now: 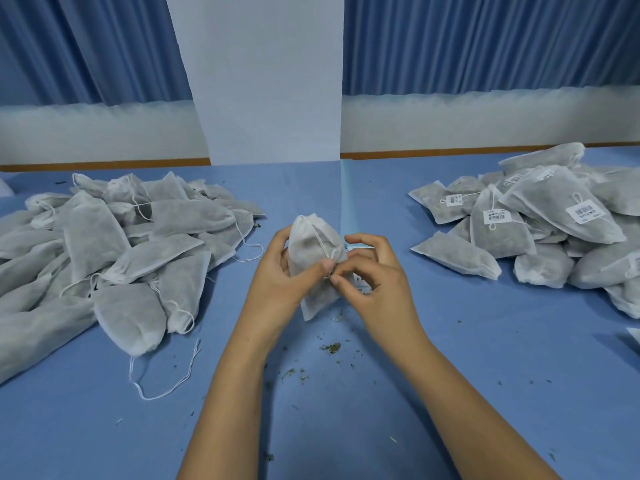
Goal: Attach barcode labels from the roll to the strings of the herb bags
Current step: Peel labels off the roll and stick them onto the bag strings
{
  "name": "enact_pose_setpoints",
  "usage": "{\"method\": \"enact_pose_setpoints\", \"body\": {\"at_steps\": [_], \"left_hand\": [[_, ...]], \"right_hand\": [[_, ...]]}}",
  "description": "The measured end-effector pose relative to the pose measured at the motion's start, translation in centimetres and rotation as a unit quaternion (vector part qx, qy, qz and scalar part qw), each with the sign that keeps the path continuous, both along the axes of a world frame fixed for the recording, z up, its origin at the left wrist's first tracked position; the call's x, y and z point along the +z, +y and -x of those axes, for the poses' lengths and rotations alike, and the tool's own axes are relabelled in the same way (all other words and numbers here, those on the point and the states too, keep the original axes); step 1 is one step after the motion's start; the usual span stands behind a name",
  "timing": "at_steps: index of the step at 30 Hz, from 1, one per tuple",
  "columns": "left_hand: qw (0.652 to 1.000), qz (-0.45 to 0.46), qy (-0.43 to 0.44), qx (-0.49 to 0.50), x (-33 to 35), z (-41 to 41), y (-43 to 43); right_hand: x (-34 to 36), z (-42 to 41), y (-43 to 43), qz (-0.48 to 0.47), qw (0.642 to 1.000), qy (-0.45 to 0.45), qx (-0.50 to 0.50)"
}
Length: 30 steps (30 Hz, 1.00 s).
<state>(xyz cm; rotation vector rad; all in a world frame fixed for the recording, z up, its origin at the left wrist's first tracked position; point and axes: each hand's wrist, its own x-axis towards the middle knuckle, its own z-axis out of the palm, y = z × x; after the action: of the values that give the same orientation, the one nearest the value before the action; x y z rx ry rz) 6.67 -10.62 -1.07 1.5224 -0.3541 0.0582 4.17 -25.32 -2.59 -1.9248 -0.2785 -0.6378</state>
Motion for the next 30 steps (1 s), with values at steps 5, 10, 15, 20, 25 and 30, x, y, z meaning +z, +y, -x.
{"method": "enact_pose_setpoints", "body": {"at_steps": [5,10,15,20,25,30], "left_hand": [[0.996,-0.048,-0.019,0.073,-0.1,0.0,-0.9],[0.980,0.012,-0.054,0.189,-0.3,-0.1,-1.3],[0.932,-0.004,-0.170,0.320,-0.6,-0.5,-1.0],[0.913,-0.152,-0.254,0.282,-1.5,-1.5,-1.8],[0.912,-0.265,-0.290,0.115,-2.2,-1.9,-2.5],[0.921,-0.270,-0.271,0.069,-2.7,-2.1,-2.8]], "right_hand": [[0.1,0.0,0.1,0.012,1.000,-0.011,0.012],[0.3,0.4,0.3,0.050,0.997,0.007,0.057],[0.8,-0.2,-2.3,-0.048,0.993,0.065,-0.088],[0.0,-1.0,-3.4,-0.205,0.936,0.283,-0.048],[-0.7,-1.3,-2.8,-0.270,0.926,0.263,-0.019],[-0.7,-1.3,-2.7,-0.259,0.933,0.249,-0.015]]}}
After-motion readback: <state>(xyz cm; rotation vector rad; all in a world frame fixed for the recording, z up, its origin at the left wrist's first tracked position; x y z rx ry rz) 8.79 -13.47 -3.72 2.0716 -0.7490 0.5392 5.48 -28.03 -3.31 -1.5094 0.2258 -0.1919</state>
